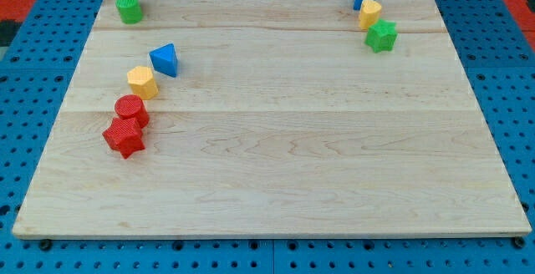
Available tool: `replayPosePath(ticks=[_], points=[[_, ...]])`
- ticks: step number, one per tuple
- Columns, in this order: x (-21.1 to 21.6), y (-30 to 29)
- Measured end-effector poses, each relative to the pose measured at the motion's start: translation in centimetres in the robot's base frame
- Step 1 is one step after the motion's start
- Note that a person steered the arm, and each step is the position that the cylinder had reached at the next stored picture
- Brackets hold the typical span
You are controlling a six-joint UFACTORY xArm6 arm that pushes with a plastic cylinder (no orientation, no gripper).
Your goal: Move the green circle into blue triangle
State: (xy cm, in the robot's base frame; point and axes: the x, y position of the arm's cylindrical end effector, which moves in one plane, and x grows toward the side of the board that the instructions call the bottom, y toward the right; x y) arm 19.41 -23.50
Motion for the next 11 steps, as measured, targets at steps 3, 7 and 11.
replayPosePath(ticks=[3, 7, 11], points=[[2.3, -0.6], [8.5, -1.4], [10.3, 3.4]])
